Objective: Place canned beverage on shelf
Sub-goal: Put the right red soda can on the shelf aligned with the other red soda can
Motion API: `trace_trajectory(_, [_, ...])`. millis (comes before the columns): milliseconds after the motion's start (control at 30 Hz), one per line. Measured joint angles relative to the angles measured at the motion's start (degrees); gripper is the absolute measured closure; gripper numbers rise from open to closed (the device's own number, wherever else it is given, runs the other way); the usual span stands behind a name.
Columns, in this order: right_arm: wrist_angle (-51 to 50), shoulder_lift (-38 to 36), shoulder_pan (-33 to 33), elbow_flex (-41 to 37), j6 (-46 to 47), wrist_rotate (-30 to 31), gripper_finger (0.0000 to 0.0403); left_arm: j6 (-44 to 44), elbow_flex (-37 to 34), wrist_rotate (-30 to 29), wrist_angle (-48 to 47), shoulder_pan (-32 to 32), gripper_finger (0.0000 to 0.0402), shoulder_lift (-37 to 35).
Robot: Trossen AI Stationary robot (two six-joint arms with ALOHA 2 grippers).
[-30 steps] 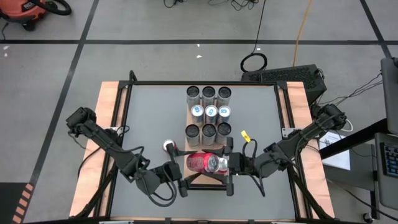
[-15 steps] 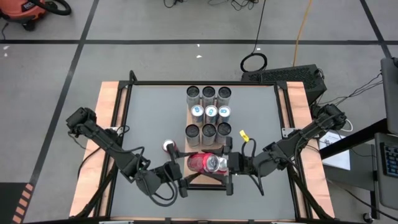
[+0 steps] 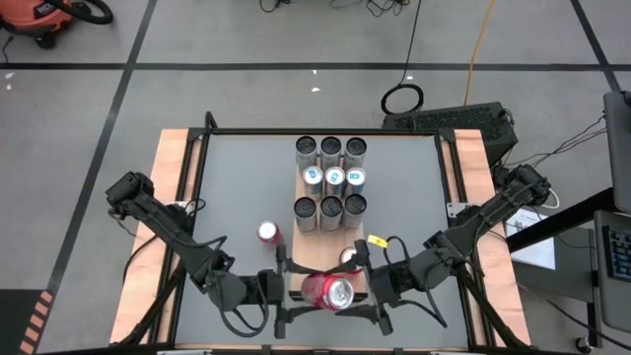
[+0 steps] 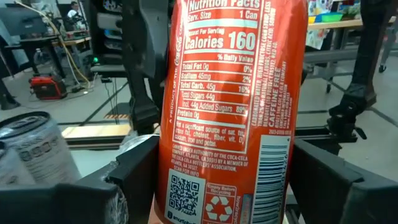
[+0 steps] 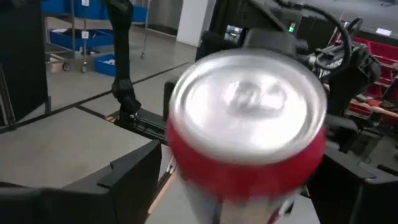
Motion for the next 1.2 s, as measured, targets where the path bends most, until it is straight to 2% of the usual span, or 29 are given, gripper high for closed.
trace_trajectory(400, [-0.5, -0.1, 0.0, -0.1, 2.5, 0.2, 0.0176, 0.3, 0.0, -0.2, 2.5, 0.7, 0.0113, 2.3])
trace_trajectory(567, [-2.0, -0.1, 0.0, -0.1, 4.5, 0.8, 0.0170, 0.2, 0.0, 1.0, 0.0, 0.6, 0.0089, 2.3])
trace_trajectory(733, [-4.9, 0.0, -0.1, -0.2, 10.4, 3.3, 0.0166, 0.7, 0.0, 1.1, -2.2, 0.6, 0.0039, 2.3])
trace_trajectory(833, [-4.9, 0.0, -0.3, -0.2, 13.1, 3.8, 0.0169, -0.8, 0.1, -1.8, -2.6, 0.4, 0.0016, 1.4])
trace_trajectory(933, [-4.6, 0.0, -0.4, -0.2, 14.1, 4.3, 0.0169, -2.1, 0.2, -2.4, -2.4, 0.1, 0.0008, -0.2])
trace_trajectory(1067, [-4.8, 0.0, -0.8, -0.2, 14.2, 7.9, 0.0167, -2.1, 0.2, -1.8, -2.6, -0.1, 0.0007, -1.3])
trace_trajectory(1200, [-4.8, 0.1, -2.2, -0.2, 15.9, 7.9, 0.0167, -2.2, 0.2, -1.4, -3.1, 0.2, 0.0006, -1.7])
